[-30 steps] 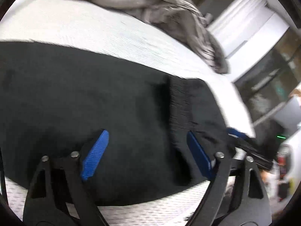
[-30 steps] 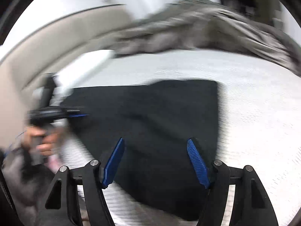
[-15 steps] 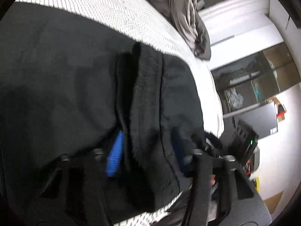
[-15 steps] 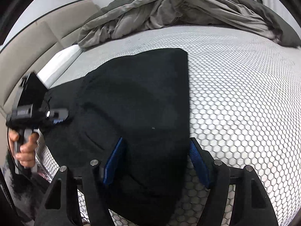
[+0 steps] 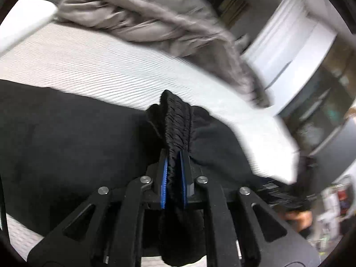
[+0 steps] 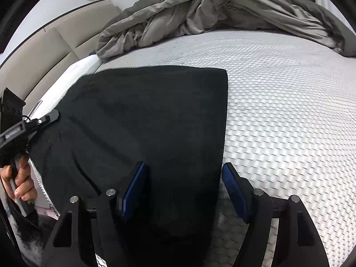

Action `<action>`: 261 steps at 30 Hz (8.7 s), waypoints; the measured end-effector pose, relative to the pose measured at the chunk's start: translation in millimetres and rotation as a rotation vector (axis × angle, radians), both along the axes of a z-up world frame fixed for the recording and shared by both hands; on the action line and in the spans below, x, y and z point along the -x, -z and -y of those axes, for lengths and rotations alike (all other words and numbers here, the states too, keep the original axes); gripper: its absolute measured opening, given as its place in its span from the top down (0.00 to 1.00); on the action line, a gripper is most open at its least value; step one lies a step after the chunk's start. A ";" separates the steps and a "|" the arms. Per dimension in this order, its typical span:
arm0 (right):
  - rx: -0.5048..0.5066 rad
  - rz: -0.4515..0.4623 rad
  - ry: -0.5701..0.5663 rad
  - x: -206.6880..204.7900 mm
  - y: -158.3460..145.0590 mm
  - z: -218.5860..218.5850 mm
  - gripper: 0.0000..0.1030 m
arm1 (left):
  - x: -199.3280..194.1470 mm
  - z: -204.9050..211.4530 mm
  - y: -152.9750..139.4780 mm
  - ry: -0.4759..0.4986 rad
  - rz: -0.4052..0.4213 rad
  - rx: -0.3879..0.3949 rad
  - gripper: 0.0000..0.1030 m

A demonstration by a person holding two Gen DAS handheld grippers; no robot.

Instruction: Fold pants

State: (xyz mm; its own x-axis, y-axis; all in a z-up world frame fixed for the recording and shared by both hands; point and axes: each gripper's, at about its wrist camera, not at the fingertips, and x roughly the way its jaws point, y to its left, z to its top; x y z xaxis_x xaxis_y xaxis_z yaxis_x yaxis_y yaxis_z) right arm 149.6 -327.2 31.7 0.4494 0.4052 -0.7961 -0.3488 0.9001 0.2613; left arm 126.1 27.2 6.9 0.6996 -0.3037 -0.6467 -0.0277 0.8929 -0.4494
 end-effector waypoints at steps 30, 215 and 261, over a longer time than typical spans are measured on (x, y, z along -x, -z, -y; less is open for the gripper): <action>-0.182 -0.040 -0.126 81.0 -6.1 56.5 0.46 | 25.3 119.7 0.1 0.318 0.037 -0.230 0.30; 0.421 0.125 0.003 -103.5 40.4 -148.7 0.54 | -76.5 43.4 6.6 0.221 -0.054 -0.208 0.87; -0.200 -0.080 0.099 -89.5 23.4 28.2 0.86 | -9.0 13.5 -9.4 0.074 -0.040 -0.214 0.54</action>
State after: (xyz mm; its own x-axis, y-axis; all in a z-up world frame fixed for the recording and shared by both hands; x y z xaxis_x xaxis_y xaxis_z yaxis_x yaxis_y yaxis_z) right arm 239.1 -355.3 8.3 0.4335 0.5154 -0.7392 -0.2318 0.8565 0.4612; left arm 135.1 13.7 16.3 0.6531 -0.2066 -0.7285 0.0276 0.9679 -0.2498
